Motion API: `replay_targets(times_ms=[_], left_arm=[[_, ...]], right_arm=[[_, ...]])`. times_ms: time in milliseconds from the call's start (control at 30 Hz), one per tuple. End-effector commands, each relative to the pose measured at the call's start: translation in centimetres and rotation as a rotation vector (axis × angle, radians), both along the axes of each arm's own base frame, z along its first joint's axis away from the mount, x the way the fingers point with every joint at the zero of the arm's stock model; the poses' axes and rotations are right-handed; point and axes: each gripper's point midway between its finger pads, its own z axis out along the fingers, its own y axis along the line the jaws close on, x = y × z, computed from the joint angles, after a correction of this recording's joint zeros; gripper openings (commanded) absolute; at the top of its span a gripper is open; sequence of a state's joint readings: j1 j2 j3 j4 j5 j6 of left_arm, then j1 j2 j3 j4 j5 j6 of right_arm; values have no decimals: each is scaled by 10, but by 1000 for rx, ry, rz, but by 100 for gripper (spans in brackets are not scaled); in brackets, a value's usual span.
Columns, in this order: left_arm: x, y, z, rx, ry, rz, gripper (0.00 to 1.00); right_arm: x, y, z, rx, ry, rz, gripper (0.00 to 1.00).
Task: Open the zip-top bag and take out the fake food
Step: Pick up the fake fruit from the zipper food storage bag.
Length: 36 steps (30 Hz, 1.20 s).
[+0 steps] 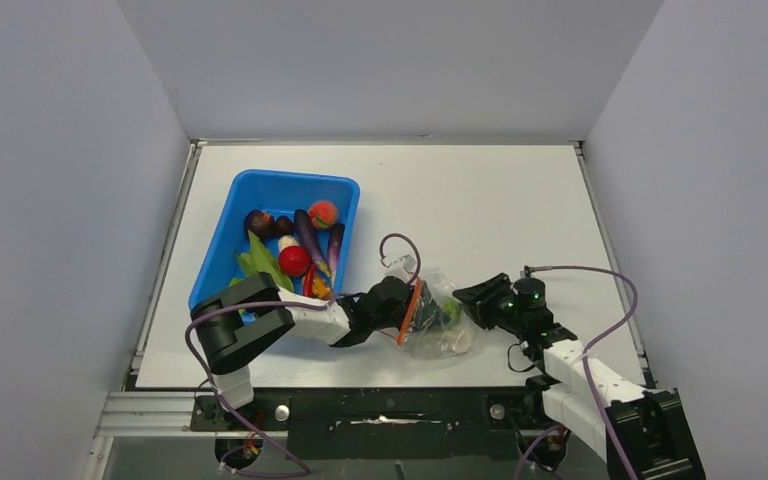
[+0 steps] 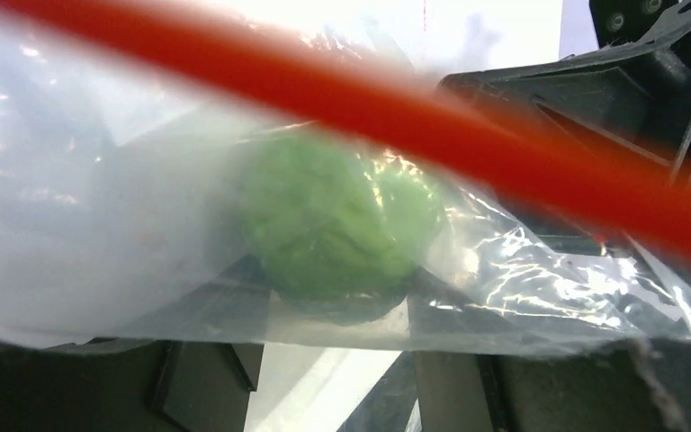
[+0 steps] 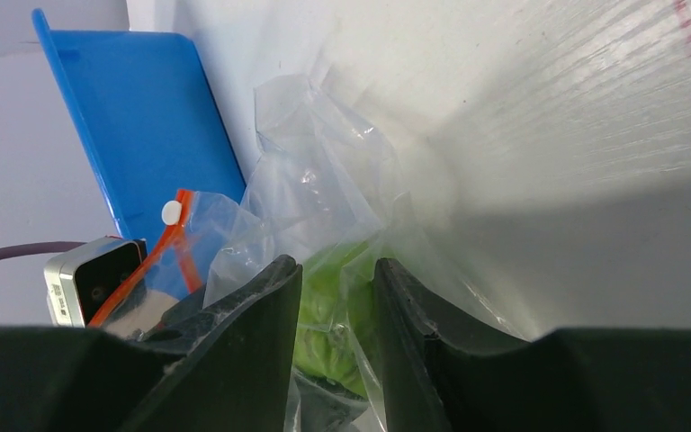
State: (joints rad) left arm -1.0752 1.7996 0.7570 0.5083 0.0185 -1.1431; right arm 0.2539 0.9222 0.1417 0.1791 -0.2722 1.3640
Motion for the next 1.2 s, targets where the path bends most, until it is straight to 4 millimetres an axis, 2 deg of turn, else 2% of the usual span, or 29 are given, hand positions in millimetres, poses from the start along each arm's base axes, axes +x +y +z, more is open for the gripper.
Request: replay_targets(times_ms=[0, 167, 267, 367, 500, 600, 833, 967, 1167], left_arm=[[20, -6, 50, -122, -93, 61, 28], [15, 5, 43, -57, -97, 52, 26], [15, 8, 43, -39, -108, 46, 39], [17, 5, 50, -39, -132, 40, 54], [21, 2, 51, 2, -150, 23, 63], [23, 6, 48, 40, -159, 26, 72], [28, 12, 49, 55, -165, 40, 74], [35, 4, 52, 20, -174, 37, 75], [33, -8, 38, 8, -159, -4, 75]], right_arm=[[5, 8, 27, 46, -71, 66, 36], [5, -3, 26, 55, -84, 35, 44], [5, -4, 26, 40, -94, 60, 45], [5, 0, 27, 29, -107, 116, 41], [4, 13, 33, 35, -139, 243, 40], [4, 11, 25, 9, -104, 251, 39], [3, 11, 22, -7, -110, 271, 43], [-1, 20, 22, 33, -127, 331, 42], [-6, 25, 16, 49, -105, 365, 42]])
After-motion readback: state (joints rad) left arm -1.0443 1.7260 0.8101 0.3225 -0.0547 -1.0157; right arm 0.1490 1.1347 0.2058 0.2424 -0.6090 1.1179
